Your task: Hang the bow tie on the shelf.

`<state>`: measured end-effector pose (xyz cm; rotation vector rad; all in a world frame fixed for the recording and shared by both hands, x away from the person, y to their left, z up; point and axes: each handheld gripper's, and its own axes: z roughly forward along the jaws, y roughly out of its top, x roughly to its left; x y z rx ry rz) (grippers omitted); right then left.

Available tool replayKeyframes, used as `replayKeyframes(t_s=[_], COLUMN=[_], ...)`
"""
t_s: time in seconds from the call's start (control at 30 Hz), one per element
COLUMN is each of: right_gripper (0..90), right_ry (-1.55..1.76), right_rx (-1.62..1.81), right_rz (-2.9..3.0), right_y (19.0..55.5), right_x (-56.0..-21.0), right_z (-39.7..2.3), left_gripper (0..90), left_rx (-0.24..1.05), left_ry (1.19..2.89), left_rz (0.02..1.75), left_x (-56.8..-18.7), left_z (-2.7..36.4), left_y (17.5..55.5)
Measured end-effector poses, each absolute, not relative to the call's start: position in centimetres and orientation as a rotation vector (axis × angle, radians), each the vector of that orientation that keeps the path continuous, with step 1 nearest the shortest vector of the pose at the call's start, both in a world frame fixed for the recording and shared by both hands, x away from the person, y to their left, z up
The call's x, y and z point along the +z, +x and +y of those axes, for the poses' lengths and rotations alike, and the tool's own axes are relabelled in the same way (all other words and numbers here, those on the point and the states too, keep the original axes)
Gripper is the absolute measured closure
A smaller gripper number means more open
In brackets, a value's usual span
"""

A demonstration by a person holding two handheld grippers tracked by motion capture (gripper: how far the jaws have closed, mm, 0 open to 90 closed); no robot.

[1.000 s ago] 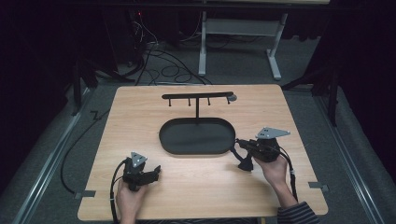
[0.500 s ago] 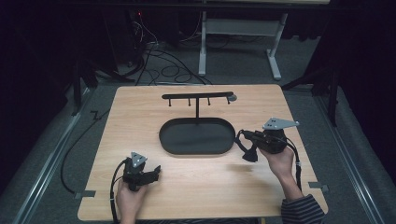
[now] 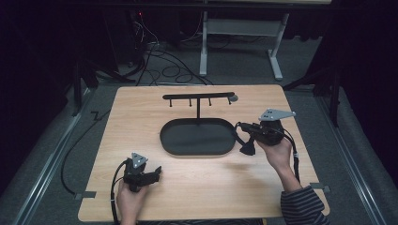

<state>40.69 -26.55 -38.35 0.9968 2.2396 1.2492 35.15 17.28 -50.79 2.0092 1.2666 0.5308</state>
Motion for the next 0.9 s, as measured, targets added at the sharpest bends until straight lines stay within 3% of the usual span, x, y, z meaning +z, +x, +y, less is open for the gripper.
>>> replayKeyframes(t_s=[0.9], right_gripper=[90.0], right_ry=[0.992], right_rx=[1.242], right_rz=[2.172], right_y=[43.7], right_x=[-34.5], right_z=[-25.2], left_gripper=[21.8], left_rx=[0.530], left_ry=[2.008], left_rz=[1.265], left_x=[-50.8], left_z=[17.3], left_y=[35.2])
